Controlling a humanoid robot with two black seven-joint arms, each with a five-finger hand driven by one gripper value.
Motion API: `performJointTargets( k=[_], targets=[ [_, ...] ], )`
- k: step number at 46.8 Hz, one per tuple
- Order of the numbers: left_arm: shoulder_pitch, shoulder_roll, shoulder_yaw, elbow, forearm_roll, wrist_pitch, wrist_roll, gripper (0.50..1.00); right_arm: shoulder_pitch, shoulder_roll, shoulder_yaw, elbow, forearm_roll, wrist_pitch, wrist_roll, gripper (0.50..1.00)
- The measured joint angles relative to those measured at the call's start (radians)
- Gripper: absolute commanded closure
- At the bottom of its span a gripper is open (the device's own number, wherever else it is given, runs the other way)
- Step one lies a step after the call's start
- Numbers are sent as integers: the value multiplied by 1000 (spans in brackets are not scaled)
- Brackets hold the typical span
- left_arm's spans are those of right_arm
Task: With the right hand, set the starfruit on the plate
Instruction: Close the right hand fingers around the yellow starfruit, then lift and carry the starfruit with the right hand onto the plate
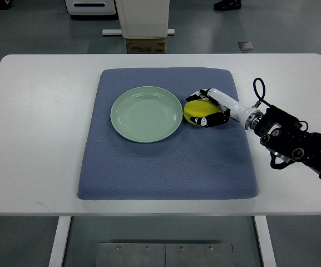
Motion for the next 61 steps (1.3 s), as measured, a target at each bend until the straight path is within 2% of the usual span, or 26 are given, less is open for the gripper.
performJointTargets(
  k=[19,27,38,61],
  targets=[
    [0,0,0,0,0,0,0,500,143,5,5,43,4,50,2,1000],
    [0,0,0,1,0,0,0,500,186,76,5,52,4,54,-2,1000],
    [0,0,0,1,0,0,0,500,191,179,5,46,3,53,-8,1000],
    [0,0,0,0,0,0,0,500,166,181,-44,-8,-7,52,-23,1000]
  ],
)
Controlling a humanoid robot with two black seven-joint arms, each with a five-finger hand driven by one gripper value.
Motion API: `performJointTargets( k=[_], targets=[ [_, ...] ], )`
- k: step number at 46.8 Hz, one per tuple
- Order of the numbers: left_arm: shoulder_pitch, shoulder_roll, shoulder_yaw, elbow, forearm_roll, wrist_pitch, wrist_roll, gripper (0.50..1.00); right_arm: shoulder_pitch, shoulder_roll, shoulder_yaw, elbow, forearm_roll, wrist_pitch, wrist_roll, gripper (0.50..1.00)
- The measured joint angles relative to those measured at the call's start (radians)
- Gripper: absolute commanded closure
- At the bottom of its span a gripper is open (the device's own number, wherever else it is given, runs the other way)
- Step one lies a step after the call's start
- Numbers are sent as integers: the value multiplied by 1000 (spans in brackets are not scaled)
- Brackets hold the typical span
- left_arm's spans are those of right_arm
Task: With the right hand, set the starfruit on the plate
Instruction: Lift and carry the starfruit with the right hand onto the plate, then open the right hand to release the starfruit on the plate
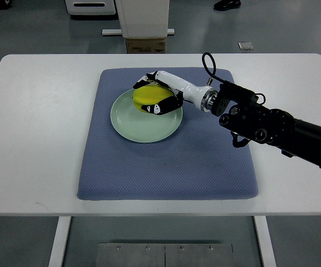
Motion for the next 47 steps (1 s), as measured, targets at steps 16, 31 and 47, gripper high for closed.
performJointTargets(
  k=[16,31,47],
  targets=[
    [0,0,0,0,0,0,0,500,-40,0,-25,4,-2,-1,-5,1000],
    [0,0,0,0,0,0,0,500,-56,0,-26,6,4,-1,-17,882],
    [0,0,0,0,0,0,0,500,-67,0,-22,9,11,1,-18,513]
  ],
)
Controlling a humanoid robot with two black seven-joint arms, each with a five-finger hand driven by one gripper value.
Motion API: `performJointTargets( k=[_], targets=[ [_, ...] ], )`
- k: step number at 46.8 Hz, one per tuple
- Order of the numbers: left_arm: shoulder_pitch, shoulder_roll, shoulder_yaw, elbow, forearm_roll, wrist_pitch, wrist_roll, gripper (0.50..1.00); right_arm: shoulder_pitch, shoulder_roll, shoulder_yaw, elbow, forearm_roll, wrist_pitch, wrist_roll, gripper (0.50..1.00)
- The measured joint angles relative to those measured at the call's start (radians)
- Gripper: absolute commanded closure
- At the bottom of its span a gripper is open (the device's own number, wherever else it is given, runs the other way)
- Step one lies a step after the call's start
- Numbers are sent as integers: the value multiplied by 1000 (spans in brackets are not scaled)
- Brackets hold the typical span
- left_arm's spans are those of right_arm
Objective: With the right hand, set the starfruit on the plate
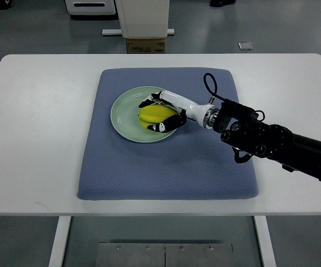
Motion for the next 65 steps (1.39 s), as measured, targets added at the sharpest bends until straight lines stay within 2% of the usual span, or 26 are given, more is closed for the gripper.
performJointTargets(
  k=[7,25,39,55,65],
  targets=[
    [0,0,0,0,0,0,0,500,-1,0,1,0,0,0,-19,500],
    [0,0,0,0,0,0,0,500,37,0,45,5,2,2,-20,500],
    [0,0,0,0,0,0,0,500,55,-3,105,62,3,43,-22,500],
    [1,0,0,0,0,0,0,500,3,-162,303,60,78,45,-50,500],
    [0,0,0,0,0,0,0,500,-62,-215,397,55,155,44,-62,500]
  ],
)
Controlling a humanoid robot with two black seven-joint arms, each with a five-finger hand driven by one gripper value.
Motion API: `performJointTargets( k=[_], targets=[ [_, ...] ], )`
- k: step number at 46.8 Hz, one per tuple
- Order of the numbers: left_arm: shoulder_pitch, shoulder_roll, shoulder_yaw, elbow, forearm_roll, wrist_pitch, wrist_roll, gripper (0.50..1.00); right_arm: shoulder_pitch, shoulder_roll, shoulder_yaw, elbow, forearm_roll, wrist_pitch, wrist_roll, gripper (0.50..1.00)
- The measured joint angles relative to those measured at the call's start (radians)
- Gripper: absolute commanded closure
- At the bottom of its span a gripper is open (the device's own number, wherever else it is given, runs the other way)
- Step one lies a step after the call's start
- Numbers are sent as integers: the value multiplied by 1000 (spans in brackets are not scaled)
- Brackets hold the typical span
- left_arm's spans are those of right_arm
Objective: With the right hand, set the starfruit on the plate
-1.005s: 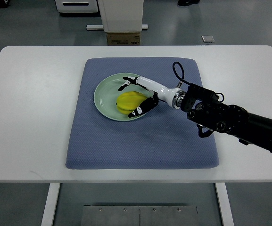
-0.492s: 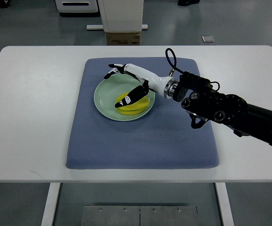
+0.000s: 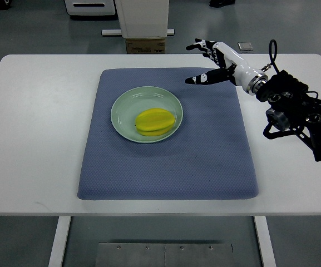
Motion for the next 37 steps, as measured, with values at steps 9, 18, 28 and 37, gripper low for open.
performJointTargets(
  k=[9,18,28,37],
  targets=[
    [0,0,0,0,0,0,0,500,-78,-6,151,-26,10,-1,-45,500],
    [0,0,0,0,0,0,0,500,-150,1,316,-45,68,-1,-74,500],
    [0,0,0,-1,0,0,0,500,-179,3,358,-44,138,-17,-71,500],
    [0,0,0,0,0,0,0,500,-227,11,432,-45,144,-18,-68,500]
  ],
)
